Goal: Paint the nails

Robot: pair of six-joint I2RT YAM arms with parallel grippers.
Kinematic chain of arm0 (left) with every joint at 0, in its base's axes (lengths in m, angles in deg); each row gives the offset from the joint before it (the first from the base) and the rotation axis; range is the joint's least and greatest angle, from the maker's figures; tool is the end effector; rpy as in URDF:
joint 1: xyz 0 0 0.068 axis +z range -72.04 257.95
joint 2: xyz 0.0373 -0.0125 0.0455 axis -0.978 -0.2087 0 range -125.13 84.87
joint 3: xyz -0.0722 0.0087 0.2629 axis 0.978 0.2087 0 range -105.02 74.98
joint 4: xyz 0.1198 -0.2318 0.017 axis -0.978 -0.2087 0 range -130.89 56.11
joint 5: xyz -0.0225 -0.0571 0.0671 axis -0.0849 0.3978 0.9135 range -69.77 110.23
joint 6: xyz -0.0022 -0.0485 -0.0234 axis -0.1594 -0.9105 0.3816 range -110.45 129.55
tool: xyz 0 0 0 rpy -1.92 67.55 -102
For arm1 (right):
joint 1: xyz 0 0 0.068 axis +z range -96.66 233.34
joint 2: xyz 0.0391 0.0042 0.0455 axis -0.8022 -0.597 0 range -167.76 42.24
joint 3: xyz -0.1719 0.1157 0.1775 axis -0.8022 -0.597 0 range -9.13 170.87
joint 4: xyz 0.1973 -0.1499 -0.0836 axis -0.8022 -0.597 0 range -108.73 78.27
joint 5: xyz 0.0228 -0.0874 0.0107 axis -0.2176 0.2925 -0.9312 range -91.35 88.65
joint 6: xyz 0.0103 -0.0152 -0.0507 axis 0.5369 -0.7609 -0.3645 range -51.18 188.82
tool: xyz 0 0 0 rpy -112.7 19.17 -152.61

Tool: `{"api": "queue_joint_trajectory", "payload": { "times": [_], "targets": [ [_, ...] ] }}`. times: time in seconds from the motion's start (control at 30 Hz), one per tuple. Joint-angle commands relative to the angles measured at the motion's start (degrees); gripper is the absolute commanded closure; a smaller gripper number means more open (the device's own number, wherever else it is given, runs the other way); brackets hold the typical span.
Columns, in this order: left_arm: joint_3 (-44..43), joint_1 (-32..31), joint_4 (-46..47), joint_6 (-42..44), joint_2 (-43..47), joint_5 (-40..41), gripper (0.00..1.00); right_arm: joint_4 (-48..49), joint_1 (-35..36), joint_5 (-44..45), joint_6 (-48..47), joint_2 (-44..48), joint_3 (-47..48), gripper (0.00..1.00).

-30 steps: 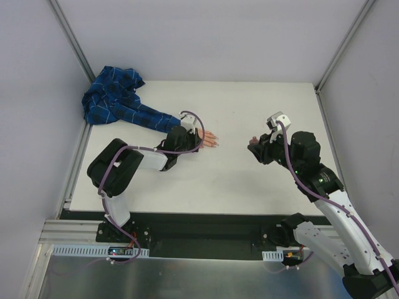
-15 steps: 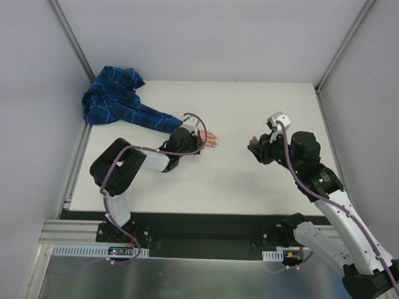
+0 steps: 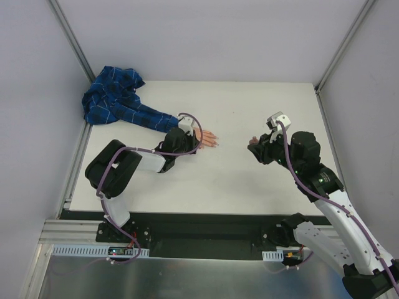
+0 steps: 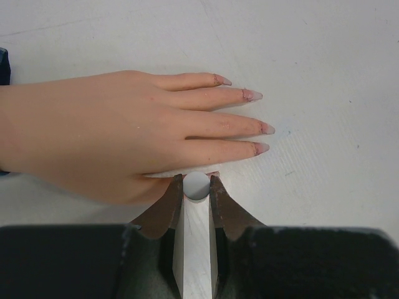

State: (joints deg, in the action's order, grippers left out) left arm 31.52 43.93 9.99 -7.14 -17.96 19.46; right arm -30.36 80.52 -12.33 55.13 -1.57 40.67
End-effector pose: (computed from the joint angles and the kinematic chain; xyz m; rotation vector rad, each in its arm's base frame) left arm 0.2987 -0.2023 0.1613 0.2941 1.8652 -0.6264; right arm 0.1510 0.0851 0.3577 -0.7561 1.6336 0.3400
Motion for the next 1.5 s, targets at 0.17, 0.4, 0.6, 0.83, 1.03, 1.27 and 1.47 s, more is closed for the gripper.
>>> {"api": "queue_joint_trajectory", "payload": {
  "times": [0.17, 0.4, 0.6, 0.83, 1.03, 1.27, 1.47],
  "targets": [
    [-0.22, 0.62, 1.91, 1.75, 2.46, 1.83, 1.00, 2.72, -0.37, -0.88, 0.77, 0.39, -0.32, 1.00],
    [-1.62, 0.62, 1.65, 1.92, 2.37, 1.57, 1.00, 2.72, -0.37, -1.06, 0.77, 0.31, -0.23, 1.00],
    [-2.68, 0.62, 1.21, 2.27, 2.37, 1.13, 1.00, 2.72, -0.37, -0.97, 0.77, 0.22, -0.32, 1.00],
    [-1.72, 0.62, 0.51, 1.05, 4.38, 0.86, 1.00, 2.55, -0.37, -1.06, 0.77, 0.39, -0.14, 1.00],
    [4.61, 0.62, -2.21, -3.43, 12.72, -2.64, 1.00, 1.76, -0.29, -1.15, 0.77, 1.27, 0.47, 1.00],
    [8.13, 0.62, -16.70, -10.82, 28.98, -14.06, 1.00, -2.19, -0.37, -2.37, 0.51, 2.15, 2.67, 1.00],
    [0.24, 0.62, -31.81, -9.24, 39.10, -26.98, 1.00, -5.53, -0.37, -9.73, 0.60, 3.38, 3.54, 1.00]
  ]
}}
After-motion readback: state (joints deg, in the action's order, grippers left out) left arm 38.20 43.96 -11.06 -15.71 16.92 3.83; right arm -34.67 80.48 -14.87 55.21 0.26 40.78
